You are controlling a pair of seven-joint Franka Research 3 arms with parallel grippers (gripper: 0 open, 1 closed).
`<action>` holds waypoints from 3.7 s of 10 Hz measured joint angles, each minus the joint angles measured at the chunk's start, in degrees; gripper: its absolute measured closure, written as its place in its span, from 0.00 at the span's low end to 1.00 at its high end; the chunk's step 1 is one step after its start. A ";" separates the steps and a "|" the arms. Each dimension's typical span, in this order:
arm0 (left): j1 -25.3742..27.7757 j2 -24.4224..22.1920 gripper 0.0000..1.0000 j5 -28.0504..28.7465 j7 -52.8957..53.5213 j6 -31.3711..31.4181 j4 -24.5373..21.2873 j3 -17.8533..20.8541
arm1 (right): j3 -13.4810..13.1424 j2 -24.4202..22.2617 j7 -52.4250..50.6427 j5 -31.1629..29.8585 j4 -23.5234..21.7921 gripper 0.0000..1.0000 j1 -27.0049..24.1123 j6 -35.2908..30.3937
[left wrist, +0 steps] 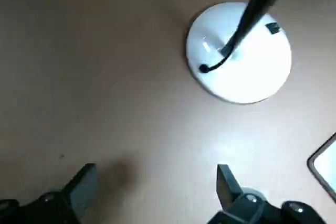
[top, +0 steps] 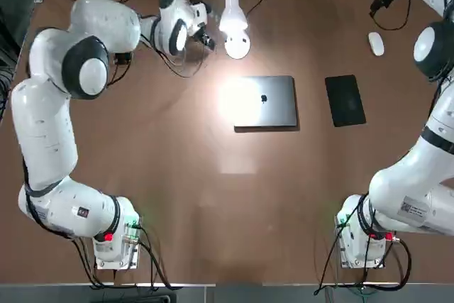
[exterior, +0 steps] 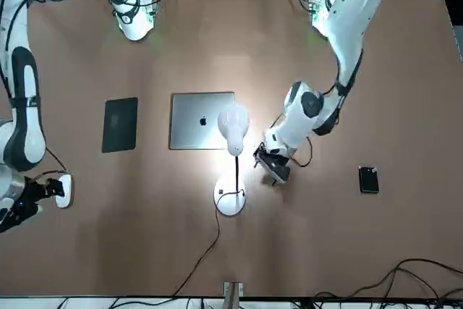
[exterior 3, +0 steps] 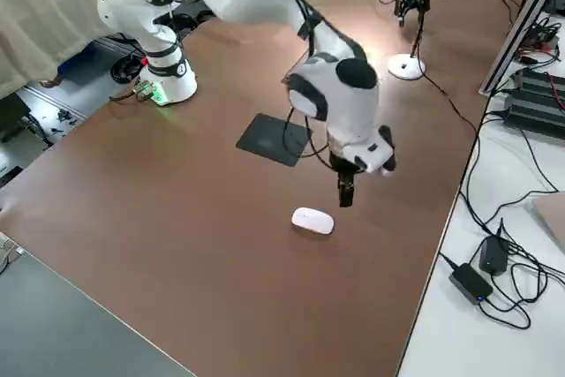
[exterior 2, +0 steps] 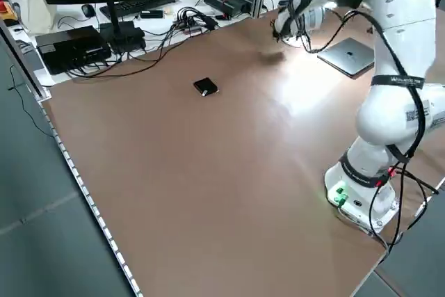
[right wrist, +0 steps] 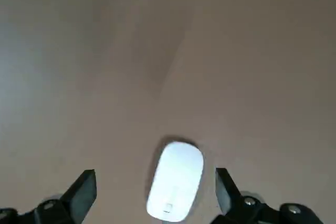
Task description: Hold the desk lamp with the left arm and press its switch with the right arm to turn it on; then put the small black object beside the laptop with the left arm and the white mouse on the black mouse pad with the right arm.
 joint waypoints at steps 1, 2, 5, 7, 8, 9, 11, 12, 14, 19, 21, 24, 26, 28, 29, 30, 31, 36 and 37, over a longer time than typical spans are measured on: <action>2.68 -3.06 0.00 0.00 -0.03 -5.44 -0.13 0.02 | 0.00 0.21 -0.15 -0.07 -3.40 0.00 -0.85 4.40; 5.29 -5.42 0.00 0.00 -0.14 -9.50 -0.30 0.04 | 0.01 0.37 -0.15 -0.11 -5.83 0.00 -1.47 7.48; 12.04 -9.93 0.00 0.00 -5.34 -22.68 -0.70 0.34 | 0.01 0.43 -0.22 -0.11 -10.05 0.00 -2.63 12.47; 17.96 -12.16 0.00 0.05 -4.65 -27.68 -1.02 0.43 | 0.02 0.59 -0.31 -0.11 -10.93 0.00 -3.18 13.66; 19.98 -12.27 0.00 0.05 -4.51 -28.23 -1.12 0.77 | 0.02 0.95 -0.34 -0.11 -11.11 0.00 -3.27 14.75; 21.54 -11.99 0.00 0.05 -4.65 -28.27 -1.30 1.47 | 0.02 1.49 -0.34 -0.11 -11.16 0.00 -3.31 15.52; 25.32 -9.32 0.00 1.12 -5.28 -27.30 -0.46 2.57 | 0.02 2.77 -0.34 -0.11 -11.23 0.00 -3.47 17.78; 26.12 -7.21 0.00 2.96 -5.49 -24.68 0.10 4.11 | 0.02 3.19 -0.34 -0.11 -11.23 0.00 -3.52 18.41; 26.85 -3.11 0.00 4.18 -5.52 -19.39 0.91 6.69 | 0.02 3.26 -0.34 -0.10 -11.23 0.01 -3.60 18.48; 26.33 3.73 0.00 4.22 -5.76 -15.93 3.41 9.25 | 0.00 3.26 -0.33 -0.10 -11.21 0.36 -3.78 18.50; 26.33 4.99 0.00 4.22 -5.76 -15.16 3.81 9.79 | 0.00 3.26 -0.33 -0.09 -11.20 0.36 -3.78 18.49; 26.21 5.48 0.00 4.22 -5.77 -14.92 3.86 9.80 | 0.83 2.86 0.67 0.17 -10.78 0.36 -3.70 15.11; 26.07 5.80 0.03 4.23 -5.77 -14.66 3.86 9.81 | 2.10 1.09 4.26 0.23 -10.77 0.36 -2.41 11.05; 25.99 5.78 0.20 4.34 -5.77 -14.55 3.89 9.84 | 2.42 -4.33 10.96 0.27 -15.04 0.36 0.87 9.44; 25.98 5.73 0.20 4.34 -5.77 -14.54 3.81 9.85 | 2.48 -8.58 15.05 0.29 -19.82 0.36 2.75 9.54; 25.95 5.35 0.20 4.35 -5.77 -14.53 3.51 9.83 | 2.52 -13.29 19.37 0.30 -25.53 0.36 4.73 10.00; 25.88 3.81 0.20 4.35 -5.77 -14.52 2.49 9.60 | 2.55 -18.03 23.57 0.31 -31.90 0.36 6.70 11.50; 12.10 -9.75 0.20 4.37 -27.50 -14.84 -12.16 4.68 | 2.49 -33.57 35.08 0.31 -58.34 0.36 12.23 19.02; 7.39 -9.89 0.20 4.38 -33.05 -14.79 -13.24 4.64 | 2.33 -33.80 35.18 0.31 -60.64 0.36 12.21 21.28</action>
